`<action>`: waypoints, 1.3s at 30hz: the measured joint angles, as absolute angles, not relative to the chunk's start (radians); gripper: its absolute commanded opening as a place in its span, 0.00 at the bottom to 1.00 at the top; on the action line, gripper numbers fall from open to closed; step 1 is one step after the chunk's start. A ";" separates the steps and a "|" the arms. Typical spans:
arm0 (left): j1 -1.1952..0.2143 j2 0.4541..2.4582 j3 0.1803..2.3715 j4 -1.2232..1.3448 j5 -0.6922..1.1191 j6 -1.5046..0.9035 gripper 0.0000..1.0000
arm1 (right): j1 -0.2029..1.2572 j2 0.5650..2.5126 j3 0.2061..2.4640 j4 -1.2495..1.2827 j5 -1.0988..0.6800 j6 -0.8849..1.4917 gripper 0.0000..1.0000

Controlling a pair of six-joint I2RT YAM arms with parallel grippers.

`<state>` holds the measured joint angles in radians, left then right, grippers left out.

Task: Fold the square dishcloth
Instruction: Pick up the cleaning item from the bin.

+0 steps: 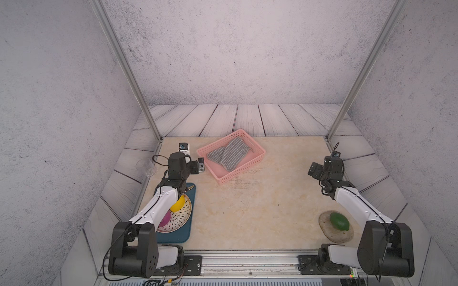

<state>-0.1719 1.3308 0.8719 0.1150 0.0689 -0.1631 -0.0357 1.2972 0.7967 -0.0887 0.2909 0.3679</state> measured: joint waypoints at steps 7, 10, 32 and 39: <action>-0.326 1.484 1.090 -0.007 0.056 -0.193 1.00 | -0.036 1.316 0.857 -0.220 0.326 0.398 0.99; -0.370 1.584 1.188 -0.068 0.059 -0.199 1.00 | -0.036 1.331 0.888 -0.271 0.324 0.413 0.99; -0.491 2.105 1.772 -0.396 0.098 -0.199 1.00 | -0.036 1.336 1.002 -0.480 0.267 0.485 0.99; -0.496 2.237 1.909 -0.506 -0.007 -0.200 1.00 | -0.036 1.337 1.003 -0.491 0.260 0.490 0.99</action>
